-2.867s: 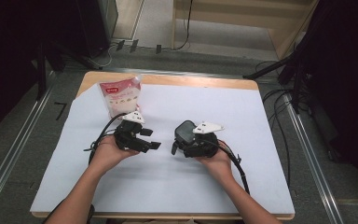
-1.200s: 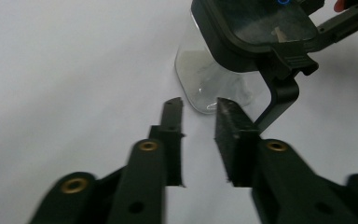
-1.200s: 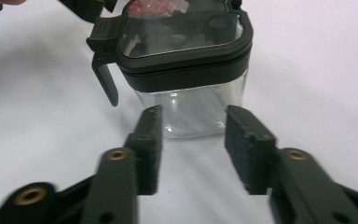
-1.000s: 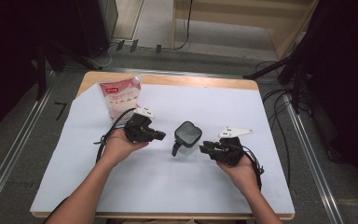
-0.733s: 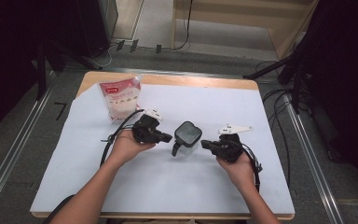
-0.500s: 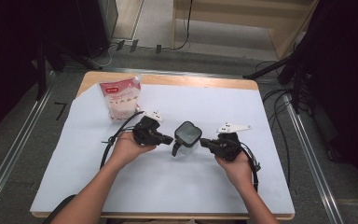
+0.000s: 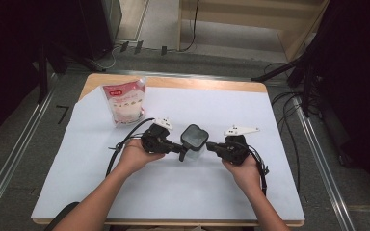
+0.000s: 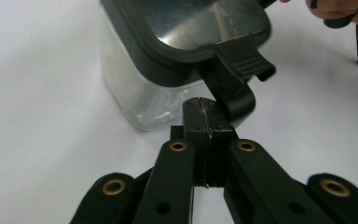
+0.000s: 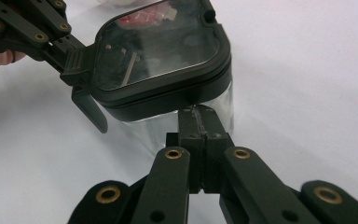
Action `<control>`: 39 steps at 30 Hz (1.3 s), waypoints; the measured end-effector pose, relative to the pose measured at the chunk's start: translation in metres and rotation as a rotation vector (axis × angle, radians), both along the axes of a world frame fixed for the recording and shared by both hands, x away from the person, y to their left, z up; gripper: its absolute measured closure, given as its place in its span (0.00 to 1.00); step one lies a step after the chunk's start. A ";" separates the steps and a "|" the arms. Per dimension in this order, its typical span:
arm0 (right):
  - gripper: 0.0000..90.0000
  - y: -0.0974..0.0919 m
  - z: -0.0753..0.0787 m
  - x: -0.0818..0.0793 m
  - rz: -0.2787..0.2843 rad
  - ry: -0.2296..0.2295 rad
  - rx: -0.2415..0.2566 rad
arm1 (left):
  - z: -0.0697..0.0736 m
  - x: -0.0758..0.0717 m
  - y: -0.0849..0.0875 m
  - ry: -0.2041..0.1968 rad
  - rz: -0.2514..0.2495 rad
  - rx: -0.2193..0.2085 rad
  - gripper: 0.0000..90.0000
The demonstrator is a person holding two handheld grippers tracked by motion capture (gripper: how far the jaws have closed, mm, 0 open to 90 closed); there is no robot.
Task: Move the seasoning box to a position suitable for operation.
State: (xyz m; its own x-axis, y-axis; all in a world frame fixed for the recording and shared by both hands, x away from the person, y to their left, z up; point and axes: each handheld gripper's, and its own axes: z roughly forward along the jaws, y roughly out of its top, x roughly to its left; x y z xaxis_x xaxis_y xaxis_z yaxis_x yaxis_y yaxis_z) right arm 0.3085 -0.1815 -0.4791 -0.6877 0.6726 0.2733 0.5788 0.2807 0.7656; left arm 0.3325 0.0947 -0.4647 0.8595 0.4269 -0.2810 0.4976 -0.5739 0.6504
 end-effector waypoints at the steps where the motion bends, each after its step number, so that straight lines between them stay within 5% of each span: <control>1: 1.00 0.001 0.000 0.001 0.000 0.000 -0.002 | 0.000 -0.001 0.000 0.005 -0.003 -0.007 1.00; 39: 1.00 0.002 0.001 0.011 -0.017 -0.006 -0.003 | -0.005 -0.016 -0.030 -0.026 0.036 0.008 1.00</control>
State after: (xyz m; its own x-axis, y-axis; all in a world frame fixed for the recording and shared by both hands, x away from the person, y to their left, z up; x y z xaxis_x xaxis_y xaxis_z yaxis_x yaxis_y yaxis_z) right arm 0.3192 -0.1798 -0.4785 -0.6777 0.6850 0.2673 0.5791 0.2732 0.7681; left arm 0.3169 0.0648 -0.4699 0.8507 0.4597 -0.2550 0.5008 -0.5612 0.6590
